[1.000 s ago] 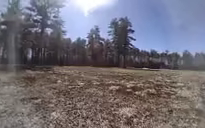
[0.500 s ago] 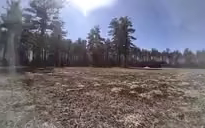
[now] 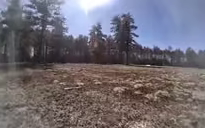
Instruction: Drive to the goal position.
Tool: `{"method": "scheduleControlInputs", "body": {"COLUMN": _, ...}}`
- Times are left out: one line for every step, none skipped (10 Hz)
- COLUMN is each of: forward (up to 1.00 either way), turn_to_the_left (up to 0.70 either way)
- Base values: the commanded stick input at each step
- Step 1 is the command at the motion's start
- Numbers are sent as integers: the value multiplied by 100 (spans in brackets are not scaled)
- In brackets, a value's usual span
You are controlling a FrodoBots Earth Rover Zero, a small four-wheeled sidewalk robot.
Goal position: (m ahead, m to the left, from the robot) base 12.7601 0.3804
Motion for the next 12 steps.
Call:
{"method": "scheduleControlInputs", "body": {"forward": 50, "turn_to_the_left": 0}}
{"method": "scheduleControlInputs", "body": {"forward": 50, "turn_to_the_left": 0}}
{"method": "scheduleControlInputs", "body": {"forward": 50, "turn_to_the_left": 0}}
{"method": "scheduleControlInputs", "body": {"forward": 50, "turn_to_the_left": 0}}
{"method": "scheduleControlInputs", "body": {"forward": 50, "turn_to_the_left": 0}}
{"method": "scheduleControlInputs", "body": {"forward": 50, "turn_to_the_left": 0}}
{"method": "scheduleControlInputs", "body": {"forward": 50, "turn_to_the_left": 0}}
{"method": "scheduleControlInputs", "body": {"forward": 50, "turn_to_the_left": 0}}
{"method": "scheduleControlInputs", "body": {"forward": 50, "turn_to_the_left": 0}}
{"method": "scheduleControlInputs", "body": {"forward": 50, "turn_to_the_left": 0}}
{"method": "scheduleControlInputs", "body": {"forward": 50, "turn_to_the_left": 0}}
{"method": "scheduleControlInputs", "body": {"forward": 50, "turn_to_the_left": 0}}
